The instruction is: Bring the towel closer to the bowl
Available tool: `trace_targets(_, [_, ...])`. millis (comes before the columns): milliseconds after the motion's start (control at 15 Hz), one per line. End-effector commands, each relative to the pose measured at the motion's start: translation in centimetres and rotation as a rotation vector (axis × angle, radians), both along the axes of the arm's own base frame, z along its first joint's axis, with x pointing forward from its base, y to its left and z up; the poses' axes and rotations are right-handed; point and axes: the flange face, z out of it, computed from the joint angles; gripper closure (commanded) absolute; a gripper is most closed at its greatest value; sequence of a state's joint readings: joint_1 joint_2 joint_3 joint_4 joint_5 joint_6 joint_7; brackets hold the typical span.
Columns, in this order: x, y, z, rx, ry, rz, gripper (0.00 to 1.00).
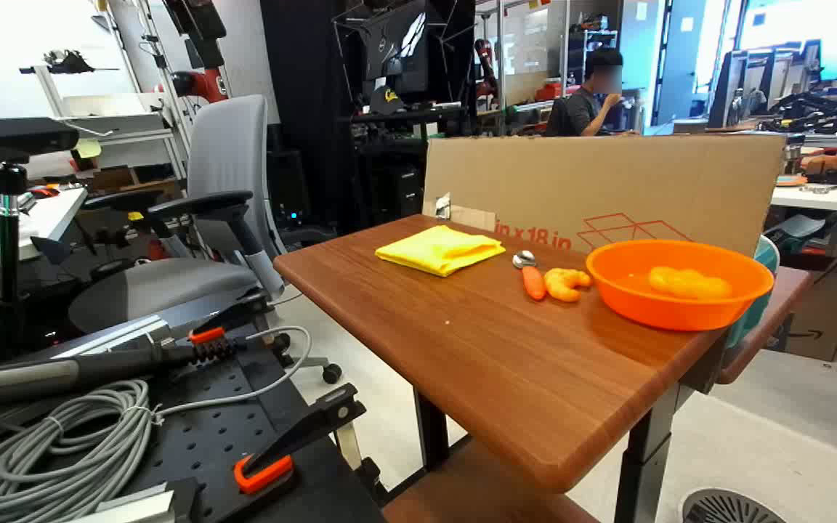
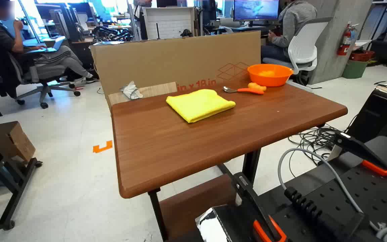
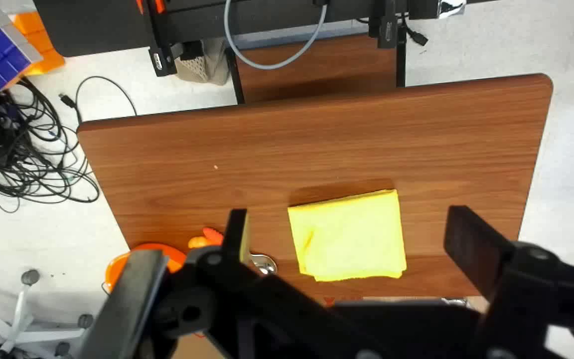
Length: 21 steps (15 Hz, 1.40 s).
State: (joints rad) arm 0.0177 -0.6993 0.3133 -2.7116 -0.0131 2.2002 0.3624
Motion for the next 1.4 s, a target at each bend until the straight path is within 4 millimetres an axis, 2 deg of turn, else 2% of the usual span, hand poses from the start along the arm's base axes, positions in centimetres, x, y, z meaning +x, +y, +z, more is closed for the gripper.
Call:
trace_targets(0, [0.0,0.0,0.1,0.000,0.001,0.000,0.00])
trace_targets(400, [0.0,0.0,0.1,0.000,0.001,0.000,0.00])
trace_targets(667, [1.5,0.7,-0.2,0.034,-0.008,0.009,0.00])
trace_targets(1067, [6.0,3.5,-2.5,0.114,-0.007,0.032,0.00])
trace_targets(1333, [10.2,4.8,-4.5,0.190,0.033,0.023,0.00])
